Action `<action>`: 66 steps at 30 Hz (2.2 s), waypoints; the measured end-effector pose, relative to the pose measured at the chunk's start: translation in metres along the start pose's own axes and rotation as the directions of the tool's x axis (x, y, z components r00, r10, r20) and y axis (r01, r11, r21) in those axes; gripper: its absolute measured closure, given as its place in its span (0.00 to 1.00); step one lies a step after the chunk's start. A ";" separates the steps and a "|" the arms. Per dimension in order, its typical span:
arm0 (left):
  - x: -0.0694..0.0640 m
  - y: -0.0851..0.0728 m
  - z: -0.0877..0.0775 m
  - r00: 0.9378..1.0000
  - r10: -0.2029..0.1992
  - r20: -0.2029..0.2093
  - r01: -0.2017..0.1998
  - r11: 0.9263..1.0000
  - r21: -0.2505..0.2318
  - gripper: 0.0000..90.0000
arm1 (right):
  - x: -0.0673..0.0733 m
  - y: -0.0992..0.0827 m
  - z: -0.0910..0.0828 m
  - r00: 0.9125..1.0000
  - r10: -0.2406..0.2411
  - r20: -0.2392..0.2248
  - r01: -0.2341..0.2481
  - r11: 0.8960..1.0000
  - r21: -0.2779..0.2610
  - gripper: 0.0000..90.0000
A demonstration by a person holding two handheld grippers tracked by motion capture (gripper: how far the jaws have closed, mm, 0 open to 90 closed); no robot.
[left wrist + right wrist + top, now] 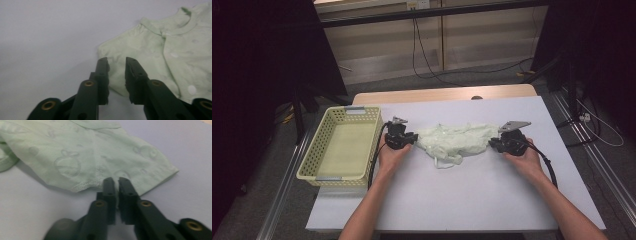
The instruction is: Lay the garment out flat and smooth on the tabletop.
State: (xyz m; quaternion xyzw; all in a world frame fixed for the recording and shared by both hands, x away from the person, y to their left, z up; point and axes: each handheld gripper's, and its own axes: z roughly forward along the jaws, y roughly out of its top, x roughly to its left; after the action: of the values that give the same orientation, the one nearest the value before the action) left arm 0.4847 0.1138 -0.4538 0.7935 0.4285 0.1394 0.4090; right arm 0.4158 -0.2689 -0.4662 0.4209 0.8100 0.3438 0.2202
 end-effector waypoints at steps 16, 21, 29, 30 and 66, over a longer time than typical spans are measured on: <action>-0.024 -0.005 -0.024 0.993 0.113 0.012 -0.113 0.993 -0.017 0.45 | -0.007 -0.003 -0.009 0.999 0.033 0.030 -0.034 0.999 0.005 0.91; -0.040 -0.018 -0.040 0.978 0.209 0.030 -0.208 0.978 -0.024 0.34 | 0.000 0.001 -0.018 1.000 0.025 0.015 -0.025 0.999 -0.044 0.77; -0.042 -0.027 -0.047 0.979 0.198 0.045 -0.196 0.979 -0.053 0.23 | 0.016 0.007 -0.028 1.000 0.003 -0.027 -0.006 0.995 -0.098 0.67; -0.044 -0.027 -0.047 0.978 0.203 0.052 -0.201 0.978 -0.048 0.21 | 0.018 0.008 -0.029 1.000 -0.001 -0.031 -0.002 0.995 -0.100 0.66; -0.132 -0.021 0.010 0.874 0.436 0.215 -0.457 0.888 0.058 0.34 | 0.063 0.020 0.012 0.986 -0.139 -0.094 0.135 0.990 -0.051 0.78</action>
State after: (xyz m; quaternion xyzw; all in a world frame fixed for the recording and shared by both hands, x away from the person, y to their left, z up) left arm 0.4002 0.0100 -0.4597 0.9015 0.1980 0.1282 0.3629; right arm 0.3998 -0.2038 -0.4642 0.3420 0.8390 0.3657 0.2129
